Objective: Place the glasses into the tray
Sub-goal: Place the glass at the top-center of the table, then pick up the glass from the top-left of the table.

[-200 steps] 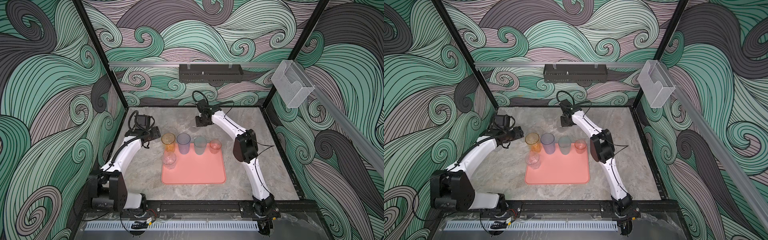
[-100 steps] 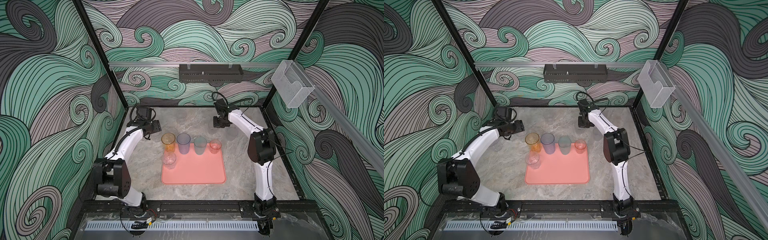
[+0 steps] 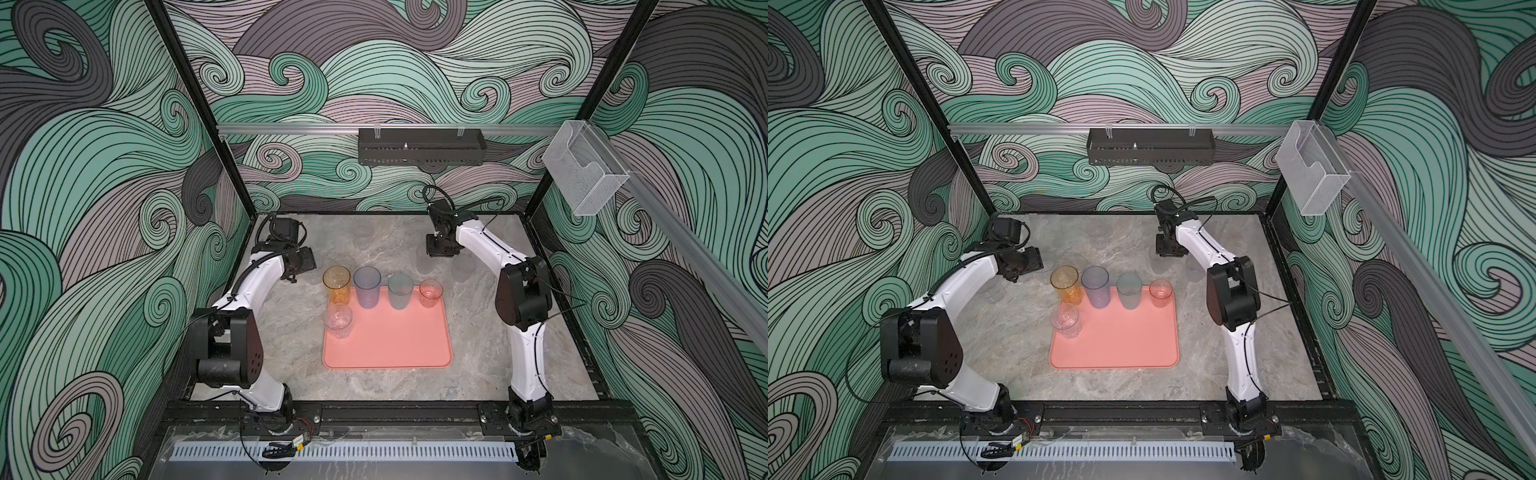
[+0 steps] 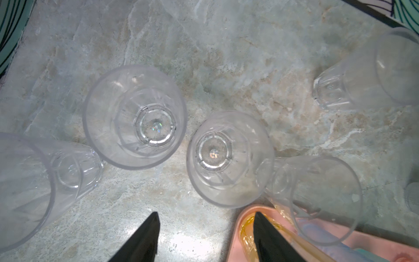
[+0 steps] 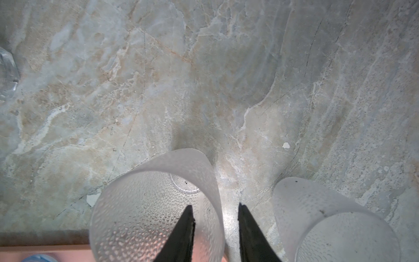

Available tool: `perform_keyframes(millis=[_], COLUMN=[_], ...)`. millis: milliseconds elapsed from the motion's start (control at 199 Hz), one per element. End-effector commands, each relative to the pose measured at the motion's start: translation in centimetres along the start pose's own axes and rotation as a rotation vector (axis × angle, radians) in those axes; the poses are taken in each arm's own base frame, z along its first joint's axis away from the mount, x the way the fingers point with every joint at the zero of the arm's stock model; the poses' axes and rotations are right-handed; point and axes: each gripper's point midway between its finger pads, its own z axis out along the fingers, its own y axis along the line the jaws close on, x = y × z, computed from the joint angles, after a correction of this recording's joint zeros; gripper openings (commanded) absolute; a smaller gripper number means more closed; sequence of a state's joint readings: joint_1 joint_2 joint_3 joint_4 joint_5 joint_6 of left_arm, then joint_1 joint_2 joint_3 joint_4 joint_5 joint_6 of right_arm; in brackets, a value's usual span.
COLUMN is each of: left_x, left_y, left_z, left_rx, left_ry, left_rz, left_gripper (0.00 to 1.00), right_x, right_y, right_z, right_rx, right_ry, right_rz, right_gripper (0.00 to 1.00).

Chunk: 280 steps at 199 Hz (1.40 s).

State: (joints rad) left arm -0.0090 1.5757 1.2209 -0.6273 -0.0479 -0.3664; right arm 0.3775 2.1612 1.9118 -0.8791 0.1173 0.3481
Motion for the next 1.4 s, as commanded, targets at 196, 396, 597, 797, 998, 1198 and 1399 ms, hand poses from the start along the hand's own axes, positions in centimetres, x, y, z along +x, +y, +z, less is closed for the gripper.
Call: perform_keyframes(millis=[196, 396, 597, 797, 998, 1198, 1399], left_x=[-0.4, 0.4, 0.1, 0.2, -0.3, 0.0, 0.7], left_y=[0.8, 0.9, 0.3, 0.6, 0.6, 0.9, 0.3], left_z=[-1.2, 0.3, 1.9, 3.4, 4.7, 5.5, 6.1], left_rx=[0.041, 0.066, 0.087, 0.068, 0.046, 0.024, 0.05], left_ry=[-0.025, 0.022, 0.038, 0.054, 0.068, 0.08, 0.121], left_rz=[-0.083, -0.15, -0.223, -0.235, -0.241, -0.239, -0.244], left_gripper=[0.64, 0.59, 0.51, 0.49, 0.38, 0.3, 0.15], right_x=[-2.2, -2.2, -1.2, 0.1, 1.0, 1.2, 1.5], right_y=[0.8, 2.7, 4.6, 5.9, 6.5, 6.4, 6.6], right_z=[-6.2, -9.7, -11.3, -11.2, -10.2, -10.2, -9.8], right_rx=[-0.069, -0.122, -0.195, -0.214, -0.224, -0.222, -0.23], right_ry=[-0.123, -0.214, -0.258, -0.249, -0.222, -0.226, -0.211], right_rz=[0.021, 0.011, 0.005, -0.023, -0.035, -0.039, -0.036], right_gripper=[0.41, 0.41, 0.42, 0.41, 0.41, 0.41, 0.41])
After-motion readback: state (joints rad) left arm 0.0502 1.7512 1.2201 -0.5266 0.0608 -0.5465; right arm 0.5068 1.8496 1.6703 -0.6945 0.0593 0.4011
